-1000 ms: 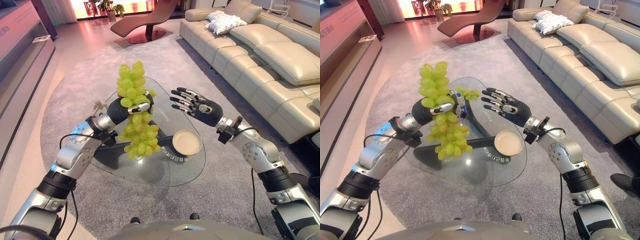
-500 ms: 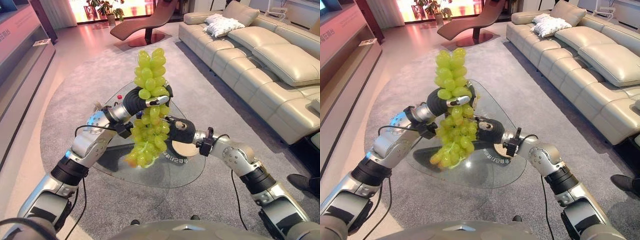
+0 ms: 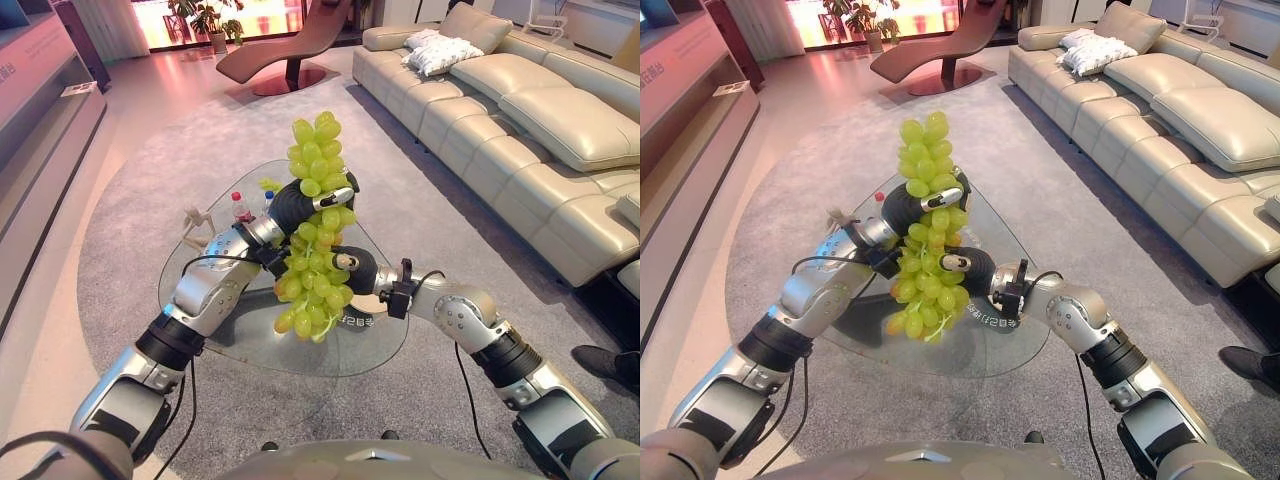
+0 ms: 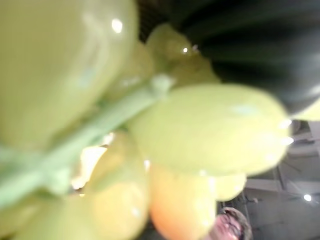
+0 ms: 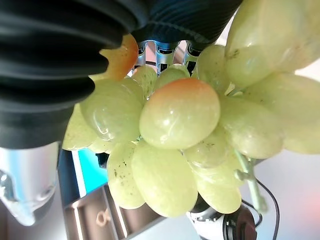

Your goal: Pick up fruits into the plate

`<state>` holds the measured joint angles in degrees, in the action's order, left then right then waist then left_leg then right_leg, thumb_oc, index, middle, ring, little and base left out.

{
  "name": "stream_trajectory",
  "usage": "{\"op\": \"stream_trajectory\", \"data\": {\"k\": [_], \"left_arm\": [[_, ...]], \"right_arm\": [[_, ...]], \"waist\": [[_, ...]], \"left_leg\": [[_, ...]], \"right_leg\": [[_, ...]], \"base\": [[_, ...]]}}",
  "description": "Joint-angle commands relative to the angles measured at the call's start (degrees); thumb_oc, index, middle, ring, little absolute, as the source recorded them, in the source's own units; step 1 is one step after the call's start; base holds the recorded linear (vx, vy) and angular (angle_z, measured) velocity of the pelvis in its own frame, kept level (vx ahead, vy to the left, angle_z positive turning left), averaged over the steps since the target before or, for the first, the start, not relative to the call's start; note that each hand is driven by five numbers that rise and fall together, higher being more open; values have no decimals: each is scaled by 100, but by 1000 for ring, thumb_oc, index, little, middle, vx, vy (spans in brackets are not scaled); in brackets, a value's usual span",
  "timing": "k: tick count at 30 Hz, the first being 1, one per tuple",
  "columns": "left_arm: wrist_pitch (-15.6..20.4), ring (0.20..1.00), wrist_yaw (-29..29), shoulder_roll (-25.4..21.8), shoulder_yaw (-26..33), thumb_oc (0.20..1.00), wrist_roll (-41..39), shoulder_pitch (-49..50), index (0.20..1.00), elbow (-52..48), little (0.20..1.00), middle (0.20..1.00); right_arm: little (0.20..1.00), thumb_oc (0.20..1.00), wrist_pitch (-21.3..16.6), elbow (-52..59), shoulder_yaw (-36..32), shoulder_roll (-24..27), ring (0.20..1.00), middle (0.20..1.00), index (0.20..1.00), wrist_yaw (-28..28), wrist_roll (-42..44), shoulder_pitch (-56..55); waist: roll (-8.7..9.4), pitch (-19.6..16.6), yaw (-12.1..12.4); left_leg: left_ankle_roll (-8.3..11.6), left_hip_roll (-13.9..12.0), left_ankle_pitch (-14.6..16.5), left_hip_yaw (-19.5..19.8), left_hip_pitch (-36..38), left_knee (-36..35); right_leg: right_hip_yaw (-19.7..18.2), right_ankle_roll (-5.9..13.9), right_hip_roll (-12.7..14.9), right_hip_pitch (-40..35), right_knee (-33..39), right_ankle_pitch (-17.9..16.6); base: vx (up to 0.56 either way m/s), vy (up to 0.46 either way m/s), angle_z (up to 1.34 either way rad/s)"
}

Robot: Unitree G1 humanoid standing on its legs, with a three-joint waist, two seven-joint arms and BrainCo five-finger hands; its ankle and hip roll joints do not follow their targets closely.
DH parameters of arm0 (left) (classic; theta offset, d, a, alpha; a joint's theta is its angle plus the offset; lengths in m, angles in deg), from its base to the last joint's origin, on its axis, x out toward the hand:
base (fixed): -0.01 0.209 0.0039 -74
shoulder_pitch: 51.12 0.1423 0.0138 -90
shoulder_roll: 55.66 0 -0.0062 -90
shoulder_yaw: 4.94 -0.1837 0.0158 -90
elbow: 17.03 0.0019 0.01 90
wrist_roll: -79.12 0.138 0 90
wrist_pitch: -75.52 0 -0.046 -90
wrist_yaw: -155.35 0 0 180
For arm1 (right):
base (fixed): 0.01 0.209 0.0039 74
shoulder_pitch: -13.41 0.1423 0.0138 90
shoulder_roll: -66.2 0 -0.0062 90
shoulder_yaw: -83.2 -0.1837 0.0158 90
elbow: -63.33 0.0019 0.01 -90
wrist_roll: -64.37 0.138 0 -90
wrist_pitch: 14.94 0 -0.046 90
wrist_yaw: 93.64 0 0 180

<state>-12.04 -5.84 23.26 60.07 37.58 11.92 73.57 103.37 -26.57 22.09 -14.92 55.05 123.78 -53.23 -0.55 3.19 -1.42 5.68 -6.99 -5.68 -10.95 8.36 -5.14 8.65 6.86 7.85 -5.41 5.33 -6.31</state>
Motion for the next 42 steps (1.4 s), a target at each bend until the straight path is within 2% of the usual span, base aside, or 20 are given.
{"op": "stream_trajectory", "data": {"k": [1, 3, 5, 7, 8, 10, 22, 29, 30, 31, 32, 33, 40, 42], "left_arm": [[176, 200, -299, 273, -239, 200, 638, -723, 200, 700, 200, 200], [215, 200, -359, 250, -251, 200, 834, -756, 200, 875, 200, 200], [328, 200, -486, 197, -288, 200, 1381, -776, 200, 1154, 200, 200], [354, 200, -511, 173, -329, 200, 1511, -815, 200, 1304, 200, 200], [372, 200, -535, 164, -345, 200, 1653, -827, 200, 1372, 200, 200], [395, 200, -528, 148, -382, 200, 1820, -848, 200, 1487, 200, 200], [421, 200, -643, 162, -317, 200, 2154, -695, 200, 1574, 200, 200], [213, 200, -604, 144, -237, 200, 1912, -551, 200, 1462, 200, 200], [147, 316, -584, 156, -179, 316, 1747, -502, 316, 1440, 316, 316], [102, 645, -559, 168, -131, 645, 1647, -445, 645, 1408, 645, 645], [102, 645, -559, 168, -131, 645, 1647, -445, 645, 1408, 645, 645], [58, 1000, -482, 166, -41, 1000, 1505, -350, 1000, 1369, 1000, 1000], [86, 1000, -359, -27, 423, 1000, 993, 291, 1000, 1124, 1000, 1000], [90, 1000, -271, -46, 545, 1000, 817, 473, 1000, 1176, 1000, 1000]], "right_arm": [[1000, 1000, -59, 561, 372, -1109, 1000, 1000, 1000, -376, 385, 982], [1000, 1000, -1, 580, 445, -1111, 1000, 1000, 1000, -348, 383, 998], [1000, 1000, 48, 645, 538, -1089, 1000, 1000, 1000, -255, 414, 973], [1000, 1000, 43, 688, 573, -1055, 1000, 1000, 1000, -113, 534, 994], [859, 859, 26, 701, 578, -1057, 859, 859, 859, 14, 602, 983], [200, 200, -41, 659, 535, -1103, 200, 200, 200, 223, 680, 944], [200, 200, -253, 592, 396, -1115, 200, 200, 200, 548, 578, 641], [200, 200, -365, 571, 275, -1101, 200, 200, 200, 741, 641, 515], [200, 200, -405, 516, 230, -1087, 200, 200, 200, 766, 649, 468], [200, 200, -415, 504, 169, -1070, 200, 200, 200, 784, 640, 428], [200, 200, -415, 504, 169, -1070, 200, 200, 200, 784, 640, 428], [200, 200, -479, 488, 82, -1025, 200, 200, 200, 834, 664, 349], [200, 200, -974, 385, -526, -685, 200, 200, 200, 938, 494, -39], [200, 200, -1018, 353, -653, -632, 200, 200, 200, 940, 445, -126]], "waist": [[192, 9, -32], [198, 4, -37], [209, 2, -49], [214, 3, -60], [213, 2, -65], [211, 8, -80], [190, 74, -115], [180, 114, -87], [177, 114, -78], [175, 117, -74], [175, 117, -74], [171, 125, -66], [148, 226, 19], [146, 250, 37]], "left_leg": [[-78, 23, 868, 163, 87, 187], [-81, 18, 866, 149, 100, 182], [-80, 5, 864, 131, 107, 186], [-75, -2, 858, 123, 107, 180], [-74, -7, 855, 122, 103, 182], [-67, -19, 848, 112, 90, 195], [-60, -34, 819, 98, 92, 172], [-65, -20, 796, 141, 63, 147], [-64, -24, 793, 145, 67, 142], [-64, -25, 791, 145, 70, 139], [-64, -25, 791, 145, 70, 139], [-61, -27, 783, 146, 71, 135], [-74, 19, 767, 228, -24, 126], [-78, 30, 773, 243, -44, 131]], "right_leg": [[147, 128, 189, -325, -173, 636], [145, 127, 184, -331, -169, 637], [129, 127, 174, -331, -161, 640], [125, 129, 171, -327, -154, 635], [118, 127, 167, -320, -156, 636], [109, 130, 162, -309, -166, 637], [129, 127, 149, -307, -181, 649], [176, 104, 126, -306, -201, 682], [193, 102, 127, -315, -199, 681], [207, 103, 127, -323, -197, 681], [207, 103, 127, -323, -197, 681], [226, 106, 128, -328, -199, 678], [328, 88, 135, -285, -216, 684], [336, 80, 135, -275, -223, 695]], "base": [[12, 4, -5], [7, 1, -2], [0, 0, 0], [0, 0, 0], [0, 0, 0], [0, 0, 0], [0, 0, 0], [0, 0, 0], [0, 0, 0], [0, 0, 0], [24, 2, 3], [0, 0, 0], [0, 0, 0], [-4, 9, 4]]}}
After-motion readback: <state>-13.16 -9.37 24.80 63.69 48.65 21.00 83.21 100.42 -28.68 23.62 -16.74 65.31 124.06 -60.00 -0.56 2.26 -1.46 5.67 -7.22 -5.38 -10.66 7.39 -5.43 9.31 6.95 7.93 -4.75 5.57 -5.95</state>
